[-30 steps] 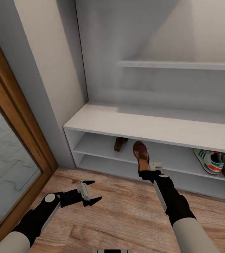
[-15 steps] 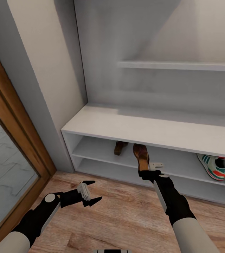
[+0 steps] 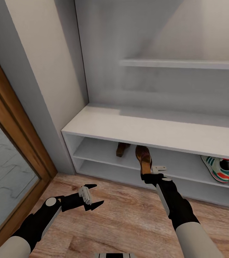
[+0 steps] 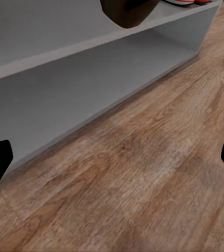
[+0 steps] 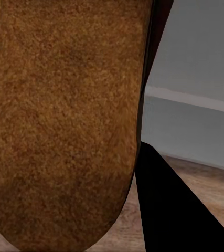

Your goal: Pick up the two gym shoes and the two sandals from the corridor floor and place them onto the hallstand (shoe rack) in the corridor, making sure they are on the rack and not on the floor. Arrange them so the two gym shoes are next to each other and the two sandals are next to each other.

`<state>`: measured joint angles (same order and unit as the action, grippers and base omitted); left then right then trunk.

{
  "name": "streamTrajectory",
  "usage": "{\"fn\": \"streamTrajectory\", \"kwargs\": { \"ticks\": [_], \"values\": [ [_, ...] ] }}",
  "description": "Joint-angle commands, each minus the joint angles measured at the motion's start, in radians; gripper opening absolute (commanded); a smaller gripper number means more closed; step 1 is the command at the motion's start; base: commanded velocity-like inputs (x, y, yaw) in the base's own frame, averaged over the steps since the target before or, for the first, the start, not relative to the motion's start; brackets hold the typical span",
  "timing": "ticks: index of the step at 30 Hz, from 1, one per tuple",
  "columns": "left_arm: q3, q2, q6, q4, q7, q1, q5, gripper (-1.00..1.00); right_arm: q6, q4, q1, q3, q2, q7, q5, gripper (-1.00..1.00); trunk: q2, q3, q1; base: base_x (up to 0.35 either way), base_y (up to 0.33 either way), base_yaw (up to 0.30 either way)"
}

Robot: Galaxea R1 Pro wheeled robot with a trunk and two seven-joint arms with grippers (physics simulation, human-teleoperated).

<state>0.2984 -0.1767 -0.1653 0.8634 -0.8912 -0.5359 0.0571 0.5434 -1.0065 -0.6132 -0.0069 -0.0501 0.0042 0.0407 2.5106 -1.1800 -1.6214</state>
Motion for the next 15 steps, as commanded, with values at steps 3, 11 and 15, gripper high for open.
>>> {"fn": "streamTrajectory", "kwargs": {
  "ticks": [3, 11, 15],
  "values": [
    [0.004, -0.001, -0.003, -0.001, 0.000, -0.001, 0.006, 1.00, 0.006, -0.001, 0.000, -0.001, -0.001, -0.001, 0.001, -1.00, 0.000, -0.001, 0.000, 0.000, 0.000, 0.000],
    [0.004, -0.001, -0.003, 0.000, 0.000, -0.001, 0.006, 1.00, 0.006, -0.001, 0.000, -0.001, 0.001, -0.001, -0.001, -1.00, 0.001, -0.009, -0.001, 0.000, 0.000, 0.000],
    [0.004, -0.001, -0.003, -0.001, 0.001, -0.001, 0.006, 1.00, 0.006, -0.001, 0.000, -0.001, 0.001, -0.001, -0.001, -1.00, 0.001, -0.009, -0.001, 0.000, 0.000, 0.000]
  ]
}}
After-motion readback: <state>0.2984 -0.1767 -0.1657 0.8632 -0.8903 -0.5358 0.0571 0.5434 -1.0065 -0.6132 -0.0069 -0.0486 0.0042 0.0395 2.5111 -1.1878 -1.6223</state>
